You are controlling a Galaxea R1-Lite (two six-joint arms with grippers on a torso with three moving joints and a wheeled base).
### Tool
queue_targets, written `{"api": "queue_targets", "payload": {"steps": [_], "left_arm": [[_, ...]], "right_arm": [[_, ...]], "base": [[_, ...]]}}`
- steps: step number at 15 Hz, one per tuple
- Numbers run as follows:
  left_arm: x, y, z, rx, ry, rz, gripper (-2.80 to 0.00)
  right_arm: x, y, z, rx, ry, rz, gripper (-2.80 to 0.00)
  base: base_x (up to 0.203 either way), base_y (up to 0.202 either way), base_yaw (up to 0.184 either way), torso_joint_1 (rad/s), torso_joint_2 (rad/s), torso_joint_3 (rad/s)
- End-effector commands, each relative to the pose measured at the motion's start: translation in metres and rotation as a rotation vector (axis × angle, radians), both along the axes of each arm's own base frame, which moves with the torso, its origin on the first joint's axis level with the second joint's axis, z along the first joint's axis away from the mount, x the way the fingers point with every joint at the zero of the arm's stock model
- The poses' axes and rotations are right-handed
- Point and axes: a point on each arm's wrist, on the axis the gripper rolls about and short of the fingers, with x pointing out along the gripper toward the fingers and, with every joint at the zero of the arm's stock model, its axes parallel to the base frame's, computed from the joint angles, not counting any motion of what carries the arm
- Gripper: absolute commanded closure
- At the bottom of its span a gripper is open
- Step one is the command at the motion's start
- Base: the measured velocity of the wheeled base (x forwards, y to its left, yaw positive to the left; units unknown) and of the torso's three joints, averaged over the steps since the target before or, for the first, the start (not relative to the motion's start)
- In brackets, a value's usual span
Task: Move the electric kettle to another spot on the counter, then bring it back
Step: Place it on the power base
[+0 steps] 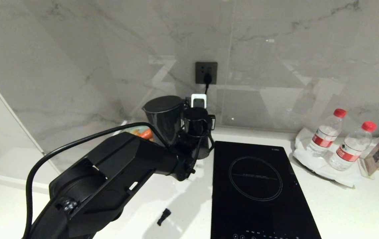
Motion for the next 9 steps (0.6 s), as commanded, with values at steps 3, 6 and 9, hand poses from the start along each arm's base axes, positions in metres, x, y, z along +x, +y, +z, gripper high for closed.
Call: {"api": "queue_targets", "payload": {"steps": [3,6,9], "left_arm": [[0.012,0.005,-0.021,0.020,0.027,0.033,0.00],[0.013,0.014,-0.030,0.043,0.059,0.052,0.00],[0.004,0.019,-0.028,0.046,0.073,0.051,0.00]], "right_arm": [[0.000,0.000,0.000,0.000,0.001,0.000,0.00],[0.000,0.000,0.000,0.000,0.001,0.000,0.00],[0.000,0.000,0.000,0.000,0.002,0.000,0.00]], "base": [[0.000,0.000,0.000,0.000,0.00,0.000],[0.000,0.000,0.000,0.000,0.00,0.000],[0.000,0.000,0.000,0.000,0.00,0.000]]}}
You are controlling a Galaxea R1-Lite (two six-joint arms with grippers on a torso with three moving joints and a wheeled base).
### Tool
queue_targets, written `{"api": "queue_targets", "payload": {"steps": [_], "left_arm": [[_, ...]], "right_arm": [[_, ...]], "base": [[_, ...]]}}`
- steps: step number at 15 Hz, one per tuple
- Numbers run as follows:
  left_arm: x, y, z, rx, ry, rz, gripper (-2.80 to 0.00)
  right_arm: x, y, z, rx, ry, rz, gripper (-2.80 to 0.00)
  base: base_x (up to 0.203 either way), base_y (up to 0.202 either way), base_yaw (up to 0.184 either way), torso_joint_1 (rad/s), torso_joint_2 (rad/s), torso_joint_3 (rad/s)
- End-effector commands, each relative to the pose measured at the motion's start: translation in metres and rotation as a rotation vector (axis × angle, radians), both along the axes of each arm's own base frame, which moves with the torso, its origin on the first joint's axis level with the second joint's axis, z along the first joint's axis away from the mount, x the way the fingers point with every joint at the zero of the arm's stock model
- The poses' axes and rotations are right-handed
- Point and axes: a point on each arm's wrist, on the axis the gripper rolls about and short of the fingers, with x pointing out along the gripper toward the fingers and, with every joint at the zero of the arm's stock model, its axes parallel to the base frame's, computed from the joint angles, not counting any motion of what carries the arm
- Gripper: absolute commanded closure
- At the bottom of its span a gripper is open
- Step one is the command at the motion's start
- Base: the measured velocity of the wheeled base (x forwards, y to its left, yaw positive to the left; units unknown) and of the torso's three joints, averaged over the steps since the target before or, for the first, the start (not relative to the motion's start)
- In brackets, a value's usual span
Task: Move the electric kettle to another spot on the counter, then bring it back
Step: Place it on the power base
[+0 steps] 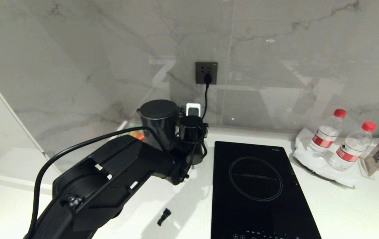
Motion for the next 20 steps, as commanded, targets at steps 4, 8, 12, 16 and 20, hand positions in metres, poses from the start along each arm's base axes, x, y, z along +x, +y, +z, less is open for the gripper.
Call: {"api": "queue_targets", "payload": {"steps": [4,8,12,16,20], "left_arm": [[-0.018,0.007,0.006,0.000,-0.001,-0.006,0.00],[-0.022,0.001,0.006,0.000,-0.004,-0.018,0.00],[-0.023,0.000,0.005,0.008,-0.001,-0.020,0.00],[-0.023,0.000,0.007,0.014,-0.004,-0.017,-2.80],[-0.023,0.000,0.009,0.008,-0.010,-0.018,-2.80]], "right_arm": [[0.000,0.000,0.000,-0.001,0.001,0.000,0.00],[0.000,0.000,0.000,-0.001,0.000,0.000,0.00],[0.000,0.000,0.000,-0.001,0.001,0.000,0.00],[0.000,0.000,0.000,-0.001,0.000,0.000,0.00],[0.000,0.000,0.000,-0.001,0.001,0.000,0.00]], "base": [[0.000,0.000,0.000,0.000,0.00,0.000],[0.000,0.000,0.000,0.000,0.00,0.000],[0.000,0.000,0.000,0.000,0.00,0.000],[0.000,0.000,0.000,0.000,0.00,0.000],[0.000,0.000,0.000,0.000,0.00,0.000]]}}
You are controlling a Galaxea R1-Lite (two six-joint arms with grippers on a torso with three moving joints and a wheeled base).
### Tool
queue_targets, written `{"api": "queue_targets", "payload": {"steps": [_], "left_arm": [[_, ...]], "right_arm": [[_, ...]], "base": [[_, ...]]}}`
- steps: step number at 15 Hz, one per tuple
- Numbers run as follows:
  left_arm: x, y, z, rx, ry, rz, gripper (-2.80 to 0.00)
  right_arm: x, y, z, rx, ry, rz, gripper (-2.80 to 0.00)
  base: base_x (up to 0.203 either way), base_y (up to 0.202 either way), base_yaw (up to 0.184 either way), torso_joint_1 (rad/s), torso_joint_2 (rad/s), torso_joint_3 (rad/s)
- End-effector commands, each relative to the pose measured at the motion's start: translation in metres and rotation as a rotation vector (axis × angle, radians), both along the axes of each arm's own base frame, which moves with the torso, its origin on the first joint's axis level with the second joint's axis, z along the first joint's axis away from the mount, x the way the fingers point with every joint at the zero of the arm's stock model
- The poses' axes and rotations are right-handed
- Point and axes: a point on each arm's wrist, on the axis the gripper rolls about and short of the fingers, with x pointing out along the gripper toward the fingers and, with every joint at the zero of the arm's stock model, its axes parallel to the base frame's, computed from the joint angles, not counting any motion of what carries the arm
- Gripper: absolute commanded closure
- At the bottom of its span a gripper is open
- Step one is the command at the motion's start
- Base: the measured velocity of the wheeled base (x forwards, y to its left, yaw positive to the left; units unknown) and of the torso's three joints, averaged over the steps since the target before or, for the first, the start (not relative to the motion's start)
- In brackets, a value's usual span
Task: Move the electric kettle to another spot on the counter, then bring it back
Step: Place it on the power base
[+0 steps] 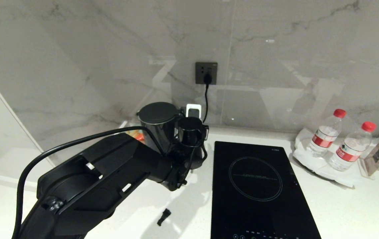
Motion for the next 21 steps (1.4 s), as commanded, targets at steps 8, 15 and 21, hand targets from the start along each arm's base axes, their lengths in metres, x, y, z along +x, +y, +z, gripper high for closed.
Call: {"api": "queue_targets", "payload": {"steps": [8,15,21], "left_arm": [[-0.019,0.004,-0.003,0.022,0.031,-0.022,-2.80],[-0.048,0.006,-0.007,0.035,0.048,-0.067,-2.80],[-0.085,0.024,0.013,0.035,0.062,-0.099,-2.80]], "right_arm": [[0.000,0.000,0.000,0.000,0.002,0.000,0.00],[0.000,0.000,0.000,0.000,0.000,0.000,0.00],[0.000,0.000,0.000,0.001,0.002,-0.001,0.00]], "base": [[0.000,0.000,0.000,0.000,0.00,0.000],[0.000,0.000,0.000,0.000,0.00,0.000],[0.000,0.000,0.000,0.000,0.00,0.000]]}}
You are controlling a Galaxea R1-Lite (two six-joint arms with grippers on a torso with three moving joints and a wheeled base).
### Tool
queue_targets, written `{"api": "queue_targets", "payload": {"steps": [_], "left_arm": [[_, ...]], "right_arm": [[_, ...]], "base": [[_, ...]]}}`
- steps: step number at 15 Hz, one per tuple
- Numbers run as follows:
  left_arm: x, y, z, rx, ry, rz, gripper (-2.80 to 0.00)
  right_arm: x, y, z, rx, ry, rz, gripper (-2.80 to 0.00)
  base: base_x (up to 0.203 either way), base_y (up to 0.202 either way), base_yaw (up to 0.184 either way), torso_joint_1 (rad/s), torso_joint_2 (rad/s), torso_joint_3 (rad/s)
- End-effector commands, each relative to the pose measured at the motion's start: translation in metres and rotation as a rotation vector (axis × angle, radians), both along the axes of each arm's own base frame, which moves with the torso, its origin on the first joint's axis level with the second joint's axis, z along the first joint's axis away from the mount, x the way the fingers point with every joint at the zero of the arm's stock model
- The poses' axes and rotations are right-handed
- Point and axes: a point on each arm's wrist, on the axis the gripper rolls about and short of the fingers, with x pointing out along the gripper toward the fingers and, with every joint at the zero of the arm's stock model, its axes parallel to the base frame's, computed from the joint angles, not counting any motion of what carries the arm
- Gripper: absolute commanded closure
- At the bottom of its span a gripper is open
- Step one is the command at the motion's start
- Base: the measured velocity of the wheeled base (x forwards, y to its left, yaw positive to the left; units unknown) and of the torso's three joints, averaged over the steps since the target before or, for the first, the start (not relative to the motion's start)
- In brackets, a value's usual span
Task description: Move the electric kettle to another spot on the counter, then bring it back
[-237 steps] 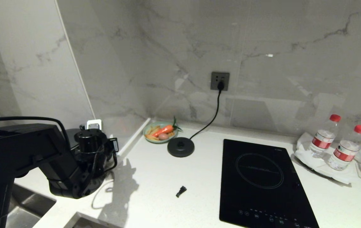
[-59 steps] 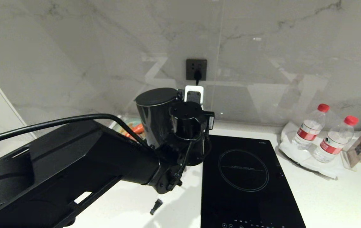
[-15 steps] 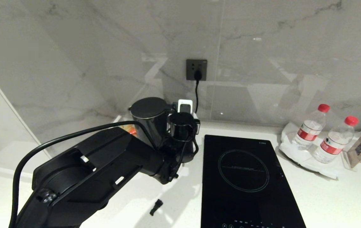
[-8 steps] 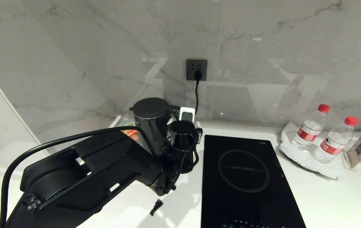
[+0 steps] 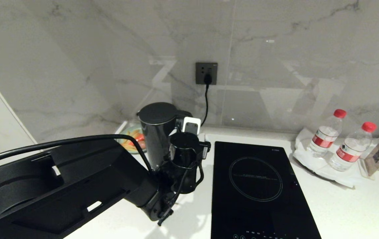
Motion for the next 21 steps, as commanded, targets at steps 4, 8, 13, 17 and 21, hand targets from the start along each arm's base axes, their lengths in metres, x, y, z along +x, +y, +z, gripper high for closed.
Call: {"api": "queue_targets", "payload": {"steps": [4,8,13,17,21], "left_arm": [[-0.039,0.025,0.039,-0.047,-0.020,-0.020,-2.80],[-0.048,0.031,0.051,-0.066,-0.032,-0.018,-2.80],[-0.062,0.038,0.052,-0.055,-0.019,-0.035,-2.80],[-0.074,0.042,0.054,-0.068,-0.010,-0.046,0.00],[-0.103,0.056,0.073,-0.059,-0.002,-0.066,0.00]], "right_arm": [[0.000,0.000,0.000,-0.001,0.001,0.000,0.00],[0.000,0.000,0.000,0.001,0.000,0.000,0.00],[0.000,0.000,0.000,0.001,0.000,0.000,0.00],[0.000,0.000,0.000,0.000,0.000,0.000,0.00],[0.000,0.000,0.000,0.001,0.000,0.000,0.00]], "base": [[0.000,0.000,0.000,0.000,0.00,0.000],[0.000,0.000,0.000,0.000,0.00,0.000],[0.000,0.000,0.000,0.000,0.00,0.000],[0.000,0.000,0.000,0.000,0.00,0.000],[0.000,0.000,0.000,0.000,0.00,0.000]]}}
